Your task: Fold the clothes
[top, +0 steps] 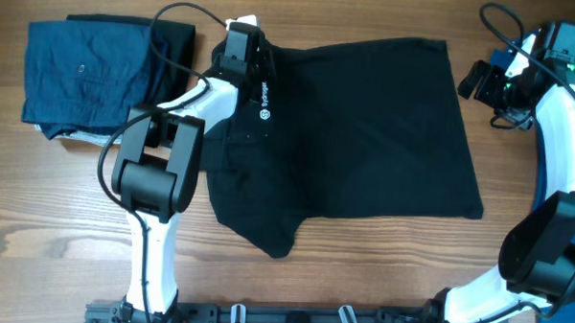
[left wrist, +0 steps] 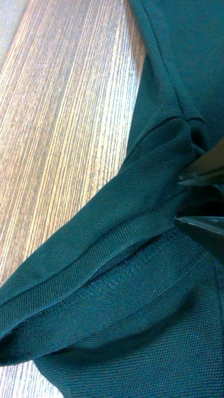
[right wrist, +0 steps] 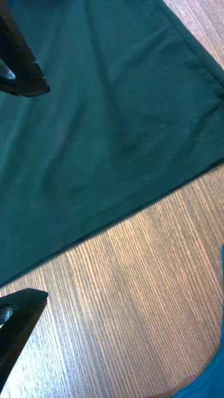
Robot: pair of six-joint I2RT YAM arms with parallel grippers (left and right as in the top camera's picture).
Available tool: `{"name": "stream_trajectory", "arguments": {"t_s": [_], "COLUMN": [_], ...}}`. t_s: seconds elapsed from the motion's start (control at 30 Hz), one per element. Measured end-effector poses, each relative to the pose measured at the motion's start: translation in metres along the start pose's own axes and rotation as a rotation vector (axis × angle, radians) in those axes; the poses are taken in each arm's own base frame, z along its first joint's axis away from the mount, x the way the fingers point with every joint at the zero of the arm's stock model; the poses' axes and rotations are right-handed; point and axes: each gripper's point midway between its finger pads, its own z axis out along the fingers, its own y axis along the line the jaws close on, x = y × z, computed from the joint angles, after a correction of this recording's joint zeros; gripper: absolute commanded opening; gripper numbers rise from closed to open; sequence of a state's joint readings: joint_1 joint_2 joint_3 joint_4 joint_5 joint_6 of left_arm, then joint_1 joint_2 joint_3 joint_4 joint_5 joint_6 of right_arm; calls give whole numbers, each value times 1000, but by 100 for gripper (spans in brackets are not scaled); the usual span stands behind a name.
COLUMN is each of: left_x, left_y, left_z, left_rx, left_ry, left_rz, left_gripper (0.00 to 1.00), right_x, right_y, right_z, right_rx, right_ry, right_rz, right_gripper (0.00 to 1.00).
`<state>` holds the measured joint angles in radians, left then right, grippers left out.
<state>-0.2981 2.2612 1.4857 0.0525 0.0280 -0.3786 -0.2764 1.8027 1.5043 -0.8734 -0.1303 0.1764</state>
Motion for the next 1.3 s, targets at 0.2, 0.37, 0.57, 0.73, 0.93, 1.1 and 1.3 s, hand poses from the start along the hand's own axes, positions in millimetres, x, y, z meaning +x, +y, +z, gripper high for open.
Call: {"name": "stream_trajectory", "arguments": {"t_s": [0.2, 0.37, 0.57, 0.73, 0.93, 1.1, 1.3], "left_x": [2, 2, -13, -34, -34, -12, 4], "left_y": [1, 1, -6, -16, -16, -6, 2], "left_z": [0, 0, -2, -5, -5, -5, -7], "left_rx": [-5, -5, 9, 31, 29, -11, -42], "left_ry": [10, 9, -20, -69, -66, 25, 96], "left_rz": [2, 8, 46, 60, 65, 72, 71], "left_gripper": [4, 4, 4, 4, 23, 40, 39], "right_x": [0, 0, 0, 0, 0, 0, 0], "right_y": [0, 0, 0, 0, 0, 0, 0], "right_z": [0, 0, 0, 0, 0, 0, 0], "right_rx": [0, 0, 0, 0, 0, 0, 0], "right_ry": [0, 0, 0, 0, 0, 0, 0], "right_rz": [0, 0, 0, 0, 0, 0, 0], "right_gripper": [100, 100, 100, 100, 100, 100, 100]}}
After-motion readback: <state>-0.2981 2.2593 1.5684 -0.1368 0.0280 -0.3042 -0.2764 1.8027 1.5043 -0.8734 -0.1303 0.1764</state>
